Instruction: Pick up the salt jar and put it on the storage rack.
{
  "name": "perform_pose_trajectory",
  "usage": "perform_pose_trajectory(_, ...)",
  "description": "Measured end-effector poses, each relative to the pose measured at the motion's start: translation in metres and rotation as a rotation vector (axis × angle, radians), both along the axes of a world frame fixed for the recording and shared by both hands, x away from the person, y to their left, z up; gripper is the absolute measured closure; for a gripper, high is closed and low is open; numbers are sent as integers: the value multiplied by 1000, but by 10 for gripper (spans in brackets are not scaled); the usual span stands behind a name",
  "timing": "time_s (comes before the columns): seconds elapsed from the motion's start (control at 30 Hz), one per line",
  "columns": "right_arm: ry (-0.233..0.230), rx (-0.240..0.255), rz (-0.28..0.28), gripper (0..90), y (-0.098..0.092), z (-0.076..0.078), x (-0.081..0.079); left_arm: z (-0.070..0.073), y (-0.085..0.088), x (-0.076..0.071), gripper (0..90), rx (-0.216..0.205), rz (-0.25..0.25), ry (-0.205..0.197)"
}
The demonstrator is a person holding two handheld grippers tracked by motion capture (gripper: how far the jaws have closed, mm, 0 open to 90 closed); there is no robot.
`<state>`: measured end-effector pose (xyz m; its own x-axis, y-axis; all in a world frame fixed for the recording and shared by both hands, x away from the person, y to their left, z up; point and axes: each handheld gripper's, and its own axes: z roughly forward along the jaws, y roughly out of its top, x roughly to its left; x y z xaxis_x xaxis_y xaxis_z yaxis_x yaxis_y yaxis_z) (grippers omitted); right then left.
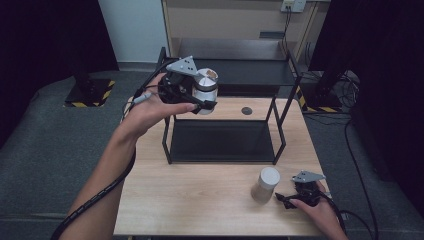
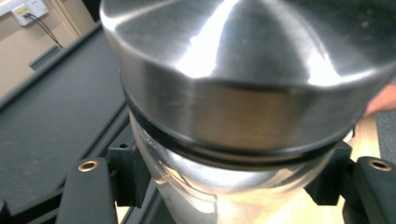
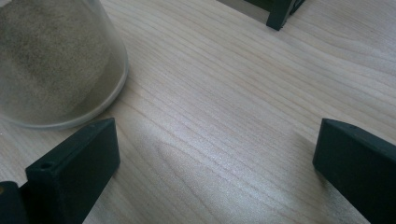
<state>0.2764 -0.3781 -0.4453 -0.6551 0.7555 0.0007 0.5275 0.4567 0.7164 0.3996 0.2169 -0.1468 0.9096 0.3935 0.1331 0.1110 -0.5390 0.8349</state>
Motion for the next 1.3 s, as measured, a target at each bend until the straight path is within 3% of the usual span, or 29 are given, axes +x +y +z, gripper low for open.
perform_pose_trajectory(0.2, 0, 0, 0, 12, 0, 0, 0, 11, -4, 5, 299, 7, 31, -1)
perform_pose_trajectory(0.37, 2, 1, 1, 13, 0, 0, 0, 16, -5, 11, 299, -14, 59, 5)
perform_pose_trajectory(0.53, 1, 1, 1, 13, 0, 0, 0, 19, -8, 14, 299, -30, 65, -22)
perform_pose_trajectory(0.7, 1, 1, 2, 13, -1, 0, 0, 21, -10, 21, 299, -61, 88, -12)
perform_pose_trajectory(0.83, 1, 1, 2, 13, -1, 0, 0, 24, -18, 24, 299, -37, 134, -17)
perform_pose_trajectory(1.3, 1, 2, 4, 14, -1, 0, 1, 21, -28, 45, 299, -35, 241, -14)
